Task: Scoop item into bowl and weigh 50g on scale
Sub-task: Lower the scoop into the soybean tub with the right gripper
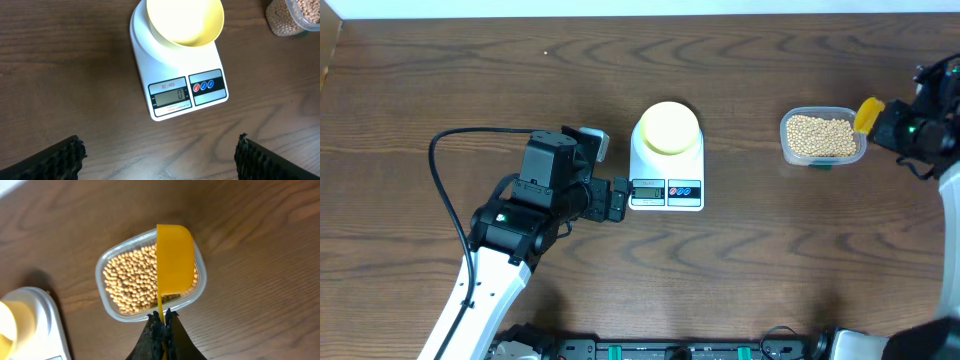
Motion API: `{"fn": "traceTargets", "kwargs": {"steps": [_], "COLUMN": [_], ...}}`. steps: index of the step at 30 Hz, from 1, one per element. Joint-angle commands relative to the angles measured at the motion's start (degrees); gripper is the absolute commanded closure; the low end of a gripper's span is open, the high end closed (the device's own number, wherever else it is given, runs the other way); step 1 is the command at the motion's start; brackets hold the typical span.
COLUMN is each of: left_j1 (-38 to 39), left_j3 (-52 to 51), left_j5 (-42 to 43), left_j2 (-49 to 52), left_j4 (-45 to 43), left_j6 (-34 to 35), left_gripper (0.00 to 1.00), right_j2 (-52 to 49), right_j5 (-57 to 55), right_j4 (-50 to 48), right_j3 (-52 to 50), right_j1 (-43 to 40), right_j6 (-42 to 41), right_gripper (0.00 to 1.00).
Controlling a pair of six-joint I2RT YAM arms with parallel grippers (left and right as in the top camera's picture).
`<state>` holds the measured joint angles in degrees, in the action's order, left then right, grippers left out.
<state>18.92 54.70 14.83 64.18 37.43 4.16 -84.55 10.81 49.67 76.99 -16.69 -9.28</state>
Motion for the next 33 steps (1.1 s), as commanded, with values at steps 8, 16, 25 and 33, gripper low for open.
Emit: {"fn": "traceTargets", "kwargs": {"steps": [8, 16, 25, 33], "left_j1": [0.07, 0.07, 0.07, 0.07], "left_j3": [-0.15, -0.15, -0.15, -0.15], "left_j5": [-0.55, -0.55, -0.55, -0.55], "left_j2": [-0.22, -0.22, -0.22, -0.22], "left_j4": [-0.02, -0.02, -0.02, -0.02], "left_j6": [-0.94, -0.94, -0.94, -0.94], "left_gripper": [0.02, 0.02, 0.02, 0.02], "right_j2": [-8.98, -13.38, -15.74, -15.65], "right_j5": [-6.54, -14.29, -5.25, 1.36], "right_j4": [-1.36, -2.51, -2.25, -1.66], "right_j3": [-0.63, -0.63, -0.63, -0.63], "right_j1": [6.12, 9.90, 11.21, 9.53], "right_j6": [1.64, -1.40, -1.38, -1.40], "right_gripper": [0.99, 0.99, 0.99, 0.99]}}
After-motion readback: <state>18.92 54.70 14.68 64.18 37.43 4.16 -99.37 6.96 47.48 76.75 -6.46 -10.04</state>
